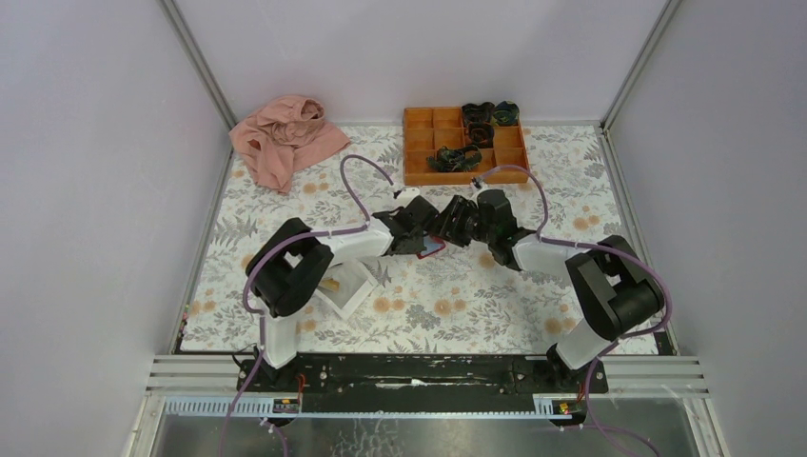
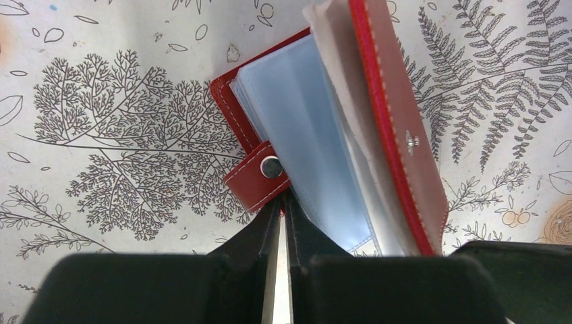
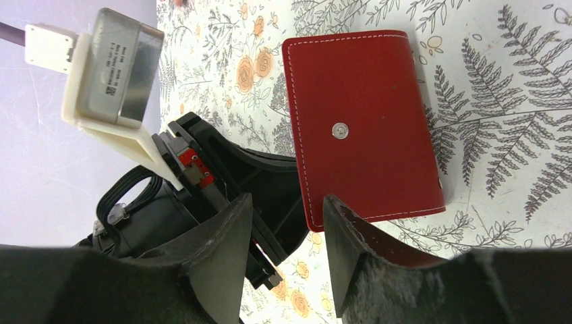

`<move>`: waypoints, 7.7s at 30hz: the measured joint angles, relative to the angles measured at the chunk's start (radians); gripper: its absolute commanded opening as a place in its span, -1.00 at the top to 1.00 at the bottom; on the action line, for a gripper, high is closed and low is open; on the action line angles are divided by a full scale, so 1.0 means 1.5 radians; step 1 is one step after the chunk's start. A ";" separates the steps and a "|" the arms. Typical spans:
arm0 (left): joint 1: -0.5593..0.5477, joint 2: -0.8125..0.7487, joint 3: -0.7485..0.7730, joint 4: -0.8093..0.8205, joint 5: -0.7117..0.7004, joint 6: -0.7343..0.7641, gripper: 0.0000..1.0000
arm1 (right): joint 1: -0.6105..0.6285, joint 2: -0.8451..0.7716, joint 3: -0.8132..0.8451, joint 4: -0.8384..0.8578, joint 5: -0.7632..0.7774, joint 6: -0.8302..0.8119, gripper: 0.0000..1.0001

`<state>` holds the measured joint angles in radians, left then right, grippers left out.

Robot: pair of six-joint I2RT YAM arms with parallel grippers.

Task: Put the credit cards into the card holder
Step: Close the card holder at the center of the board, then adjust the card holder at the center of the board.

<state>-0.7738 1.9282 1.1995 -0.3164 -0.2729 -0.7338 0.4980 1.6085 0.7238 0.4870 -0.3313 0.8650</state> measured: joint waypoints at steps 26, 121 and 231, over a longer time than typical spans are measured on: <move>-0.012 -0.089 -0.072 -0.086 0.026 -0.023 0.63 | 0.043 0.066 -0.011 -0.022 0.018 -0.043 -0.02; -0.039 -0.127 -0.150 -0.030 -0.222 -0.115 -0.05 | 0.110 0.096 0.122 -0.239 0.133 -0.190 -0.02; -0.140 -0.156 -0.247 0.069 -0.246 -0.165 0.70 | 0.052 0.066 0.135 -0.436 0.184 -0.285 0.77</move>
<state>-0.9840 1.6943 0.8291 -0.2123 -0.6415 -0.9806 0.5758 1.7073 0.9260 -0.1677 -0.0551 0.4370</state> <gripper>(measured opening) 0.150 0.122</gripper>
